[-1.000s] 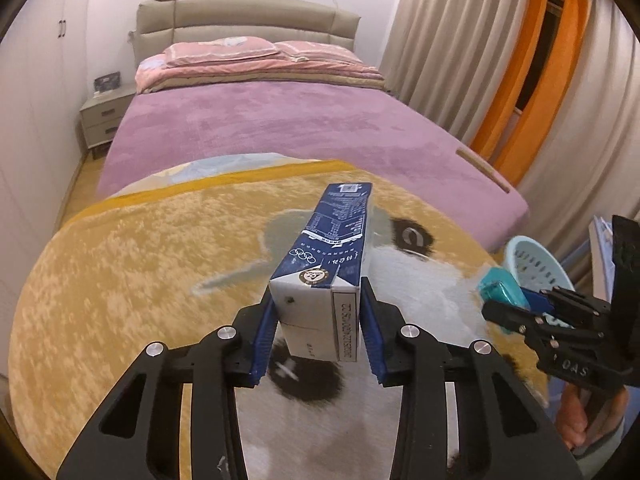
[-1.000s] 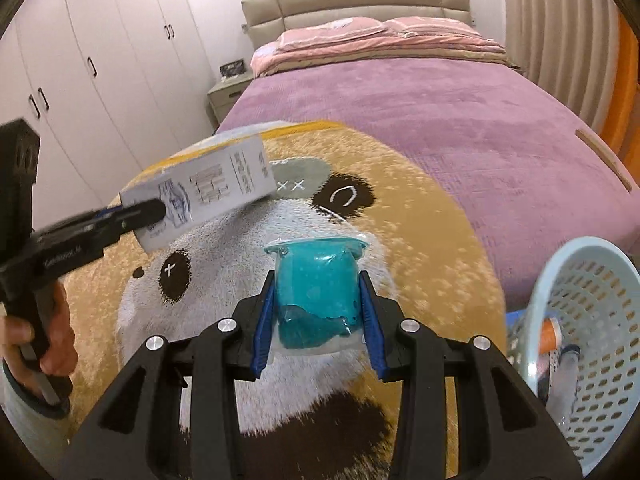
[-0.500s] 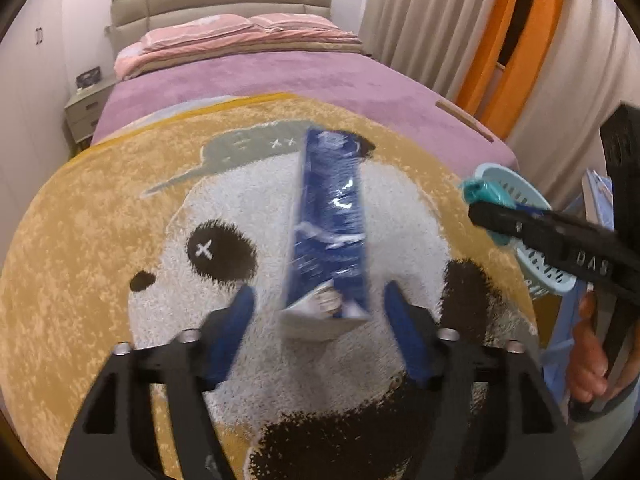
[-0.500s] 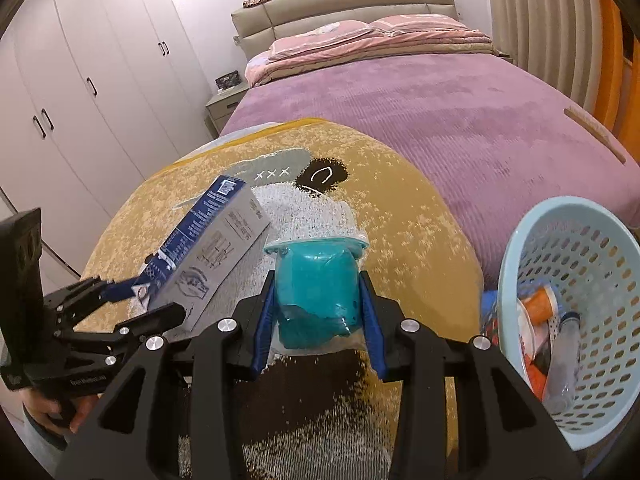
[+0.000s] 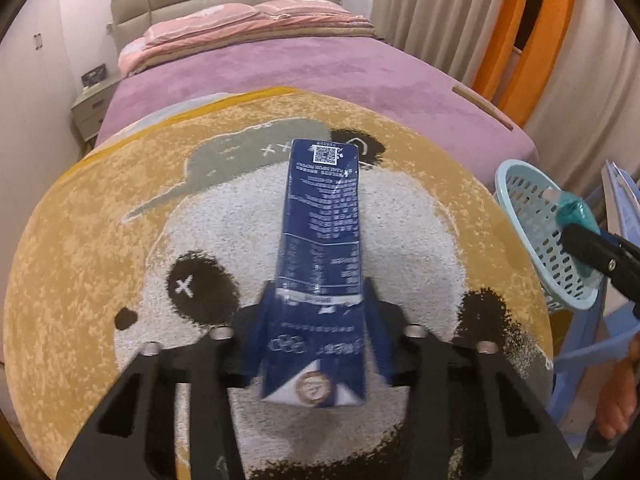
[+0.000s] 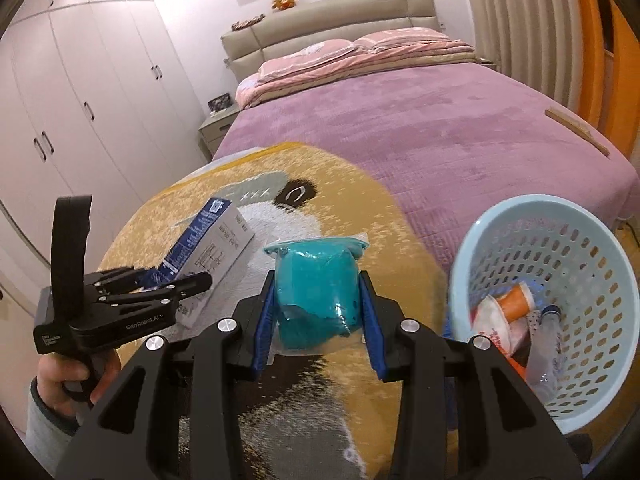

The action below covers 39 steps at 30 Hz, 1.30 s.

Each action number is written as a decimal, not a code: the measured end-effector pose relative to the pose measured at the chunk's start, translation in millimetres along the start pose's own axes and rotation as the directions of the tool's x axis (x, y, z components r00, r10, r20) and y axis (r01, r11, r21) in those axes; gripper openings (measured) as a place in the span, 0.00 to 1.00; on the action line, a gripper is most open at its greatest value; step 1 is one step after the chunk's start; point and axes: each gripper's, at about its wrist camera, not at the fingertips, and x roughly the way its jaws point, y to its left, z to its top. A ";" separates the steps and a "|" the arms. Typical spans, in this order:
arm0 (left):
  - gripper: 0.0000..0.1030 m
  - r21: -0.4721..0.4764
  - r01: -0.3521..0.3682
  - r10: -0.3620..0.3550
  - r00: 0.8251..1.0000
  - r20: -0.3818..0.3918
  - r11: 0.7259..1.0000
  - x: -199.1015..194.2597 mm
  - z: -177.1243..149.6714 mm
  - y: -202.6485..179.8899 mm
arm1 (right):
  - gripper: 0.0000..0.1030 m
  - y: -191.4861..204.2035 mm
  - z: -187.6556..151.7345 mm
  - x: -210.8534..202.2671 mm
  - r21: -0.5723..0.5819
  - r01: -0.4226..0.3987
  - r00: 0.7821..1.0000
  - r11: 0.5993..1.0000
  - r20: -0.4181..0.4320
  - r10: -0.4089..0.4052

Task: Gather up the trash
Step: 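Carry the milk carton and teal item over the blue basket and release both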

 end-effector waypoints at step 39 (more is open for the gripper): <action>0.33 0.267 0.370 -0.394 0.918 0.038 0.890 30.6 67.4 -247.8 | 0.56 -206.3 -45.1 -31.5 0.469 0.263 0.961 0.843 -0.046 -0.274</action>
